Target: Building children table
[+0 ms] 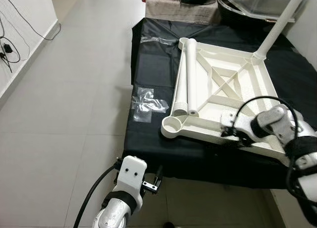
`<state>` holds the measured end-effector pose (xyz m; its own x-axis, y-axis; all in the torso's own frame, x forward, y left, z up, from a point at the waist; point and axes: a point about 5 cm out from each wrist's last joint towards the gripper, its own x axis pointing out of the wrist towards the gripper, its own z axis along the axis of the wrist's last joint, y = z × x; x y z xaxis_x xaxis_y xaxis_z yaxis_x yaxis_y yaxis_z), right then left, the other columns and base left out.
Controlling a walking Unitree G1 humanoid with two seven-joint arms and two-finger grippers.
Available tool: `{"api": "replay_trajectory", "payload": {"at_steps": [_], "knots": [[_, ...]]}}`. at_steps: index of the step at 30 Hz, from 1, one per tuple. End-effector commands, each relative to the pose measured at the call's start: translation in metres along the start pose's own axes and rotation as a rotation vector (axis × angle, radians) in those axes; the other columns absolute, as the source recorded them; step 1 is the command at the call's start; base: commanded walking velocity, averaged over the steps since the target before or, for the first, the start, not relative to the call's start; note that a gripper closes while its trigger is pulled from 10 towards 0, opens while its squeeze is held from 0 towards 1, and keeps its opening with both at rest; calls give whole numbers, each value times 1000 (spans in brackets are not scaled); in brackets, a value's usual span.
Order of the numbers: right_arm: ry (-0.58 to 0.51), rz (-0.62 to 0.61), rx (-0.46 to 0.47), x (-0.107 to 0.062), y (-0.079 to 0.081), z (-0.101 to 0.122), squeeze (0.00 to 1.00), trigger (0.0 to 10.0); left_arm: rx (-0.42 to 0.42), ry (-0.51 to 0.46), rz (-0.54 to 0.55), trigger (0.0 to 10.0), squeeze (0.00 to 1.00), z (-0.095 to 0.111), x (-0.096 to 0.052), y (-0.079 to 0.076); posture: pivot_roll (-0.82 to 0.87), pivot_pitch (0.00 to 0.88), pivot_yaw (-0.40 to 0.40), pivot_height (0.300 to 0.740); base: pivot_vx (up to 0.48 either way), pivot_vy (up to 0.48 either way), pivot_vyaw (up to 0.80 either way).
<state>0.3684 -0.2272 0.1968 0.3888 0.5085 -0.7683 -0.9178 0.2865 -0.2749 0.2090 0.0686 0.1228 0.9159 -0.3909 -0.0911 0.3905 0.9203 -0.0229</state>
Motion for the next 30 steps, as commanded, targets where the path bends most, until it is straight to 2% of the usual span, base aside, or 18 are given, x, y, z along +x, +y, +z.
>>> {"api": "replay_trajectory", "payload": {"at_steps": [1,5,16,17,26,30], "knots": [[-8,42,58,7,6,-7,0,10000,2,23,-3,10000,0,-5,-2,-1,48,223,-80,740,0,0,0],[-119,90,60,11,6,17,0,10000,3,23,-2,10000,0,-5,-2,-1,50,227,-80,740,0,0,0],[-101,102,44,19,11,22,0,10000,4,22,-1,10000,0,-5,-1,0,52,235,-83,740,0,0,0],[-83,108,33,19,12,22,0,0,4,23,-1,10000,0,-5,-1,0,51,238,-83,740,0,0,0],[-63,119,8,16,14,22,0,0,4,23,0,10000,0,-5,0,0,49,239,-82,740,0,0,0],[-39,118,2,9,12,16,0,0,4,23,1,10000,0,-4,0,-1,48,240,-84,740,0,0,0]]}}
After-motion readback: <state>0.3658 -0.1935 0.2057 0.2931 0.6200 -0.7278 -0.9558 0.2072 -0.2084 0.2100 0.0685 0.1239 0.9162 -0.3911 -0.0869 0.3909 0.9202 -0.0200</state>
